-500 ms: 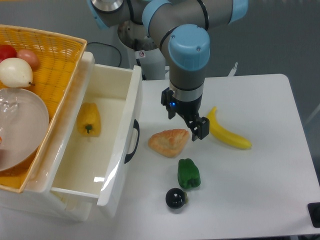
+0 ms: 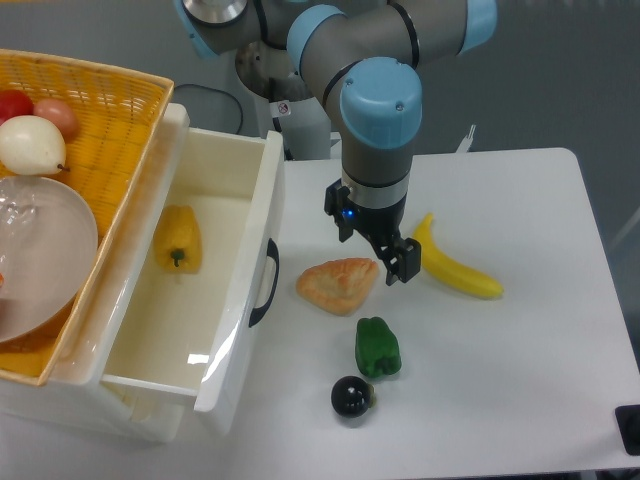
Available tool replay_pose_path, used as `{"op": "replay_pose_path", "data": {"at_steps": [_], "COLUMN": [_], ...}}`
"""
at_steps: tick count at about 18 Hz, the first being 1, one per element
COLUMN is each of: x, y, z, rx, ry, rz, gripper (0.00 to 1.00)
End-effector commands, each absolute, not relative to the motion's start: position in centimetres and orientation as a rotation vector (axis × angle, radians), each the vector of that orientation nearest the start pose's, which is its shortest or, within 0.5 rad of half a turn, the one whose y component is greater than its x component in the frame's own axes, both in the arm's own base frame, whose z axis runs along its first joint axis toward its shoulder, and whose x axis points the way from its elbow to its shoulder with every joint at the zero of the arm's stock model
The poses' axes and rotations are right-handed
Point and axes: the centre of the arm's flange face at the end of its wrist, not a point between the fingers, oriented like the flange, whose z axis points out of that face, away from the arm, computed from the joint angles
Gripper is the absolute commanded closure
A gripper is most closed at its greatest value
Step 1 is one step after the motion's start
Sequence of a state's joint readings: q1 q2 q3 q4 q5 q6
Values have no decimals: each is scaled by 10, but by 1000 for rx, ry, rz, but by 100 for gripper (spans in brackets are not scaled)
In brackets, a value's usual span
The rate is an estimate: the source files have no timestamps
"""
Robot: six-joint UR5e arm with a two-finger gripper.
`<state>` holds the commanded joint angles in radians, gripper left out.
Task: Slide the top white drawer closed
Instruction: 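Lower the open gripper toward the bread roll beside the drawer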
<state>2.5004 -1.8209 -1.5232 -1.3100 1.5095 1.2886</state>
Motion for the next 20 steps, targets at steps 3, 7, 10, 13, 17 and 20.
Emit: {"op": "replay_pose_path", "data": {"at_steps": [3, 7, 10, 13, 17, 20], "x": [-386, -378, -381, -390, -399, -402], "y": [466, 462, 465, 472, 475, 474], "z": [388, 371, 369, 363, 366, 363], "rx": [-3026, -3037, -3048, -3079, -3055, -3060], "ry": [548, 553, 500, 242, 141, 23], "rz": [-1, -50, -56, -72, -21, -29], "gripper": [0, 0, 0, 0, 0, 0]}}
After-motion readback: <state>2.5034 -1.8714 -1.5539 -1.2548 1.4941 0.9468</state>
